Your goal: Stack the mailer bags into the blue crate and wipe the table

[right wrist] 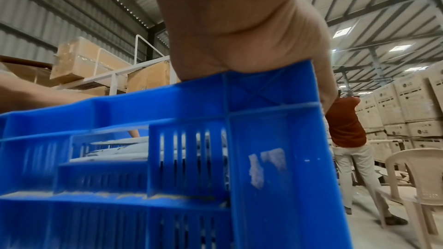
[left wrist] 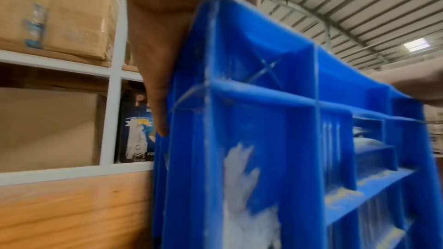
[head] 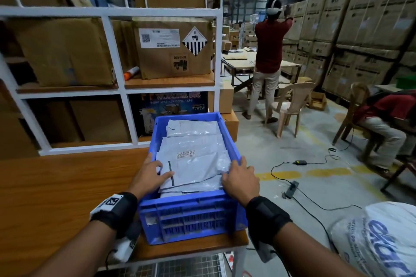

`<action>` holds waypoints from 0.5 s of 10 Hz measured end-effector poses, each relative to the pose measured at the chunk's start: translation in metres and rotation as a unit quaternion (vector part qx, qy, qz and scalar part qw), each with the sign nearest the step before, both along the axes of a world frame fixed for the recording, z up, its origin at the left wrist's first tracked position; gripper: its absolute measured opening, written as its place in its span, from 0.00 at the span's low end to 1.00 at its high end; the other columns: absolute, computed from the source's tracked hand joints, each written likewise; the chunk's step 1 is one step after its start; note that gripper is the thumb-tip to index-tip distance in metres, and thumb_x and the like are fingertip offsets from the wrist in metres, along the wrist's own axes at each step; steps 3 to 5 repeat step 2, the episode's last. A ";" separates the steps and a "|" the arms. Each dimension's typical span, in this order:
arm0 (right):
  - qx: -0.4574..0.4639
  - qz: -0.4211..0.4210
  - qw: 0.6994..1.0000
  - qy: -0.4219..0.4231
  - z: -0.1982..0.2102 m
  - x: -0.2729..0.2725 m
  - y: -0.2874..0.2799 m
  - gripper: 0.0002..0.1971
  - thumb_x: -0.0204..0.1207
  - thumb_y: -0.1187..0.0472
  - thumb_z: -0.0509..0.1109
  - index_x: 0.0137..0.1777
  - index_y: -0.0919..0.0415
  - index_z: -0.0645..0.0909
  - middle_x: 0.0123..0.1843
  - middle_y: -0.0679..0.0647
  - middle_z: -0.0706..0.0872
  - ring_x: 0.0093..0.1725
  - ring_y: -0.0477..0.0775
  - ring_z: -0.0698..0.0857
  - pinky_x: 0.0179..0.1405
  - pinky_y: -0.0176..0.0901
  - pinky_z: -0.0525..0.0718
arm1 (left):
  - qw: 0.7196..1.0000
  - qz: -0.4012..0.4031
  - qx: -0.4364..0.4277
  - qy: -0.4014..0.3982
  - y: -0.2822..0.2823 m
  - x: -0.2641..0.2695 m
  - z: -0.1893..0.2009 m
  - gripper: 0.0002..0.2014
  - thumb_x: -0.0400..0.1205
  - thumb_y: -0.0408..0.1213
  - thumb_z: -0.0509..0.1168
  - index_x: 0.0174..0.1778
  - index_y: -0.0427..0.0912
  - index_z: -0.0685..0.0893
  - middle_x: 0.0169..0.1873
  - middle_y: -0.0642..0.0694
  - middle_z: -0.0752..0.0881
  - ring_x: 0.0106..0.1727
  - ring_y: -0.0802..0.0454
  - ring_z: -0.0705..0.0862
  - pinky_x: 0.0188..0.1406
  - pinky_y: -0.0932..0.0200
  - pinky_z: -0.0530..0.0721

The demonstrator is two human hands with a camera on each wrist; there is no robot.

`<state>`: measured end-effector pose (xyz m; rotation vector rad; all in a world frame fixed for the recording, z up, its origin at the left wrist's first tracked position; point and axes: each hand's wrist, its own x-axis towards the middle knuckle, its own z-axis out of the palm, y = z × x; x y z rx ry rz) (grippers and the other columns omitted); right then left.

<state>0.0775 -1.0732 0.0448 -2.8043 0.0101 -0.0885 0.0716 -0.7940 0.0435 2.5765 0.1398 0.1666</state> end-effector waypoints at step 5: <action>0.001 0.157 0.987 -0.042 0.011 -0.006 -0.004 0.33 0.84 0.36 0.53 0.84 0.51 0.58 0.89 0.53 0.44 0.87 0.60 0.45 0.79 0.69 0.59 | 0.995 -0.021 0.061 -0.071 -0.016 -0.013 0.009 0.38 0.80 0.65 0.61 0.82 0.48 0.67 0.87 0.43 0.51 0.87 0.44 0.46 0.83 0.34 0.54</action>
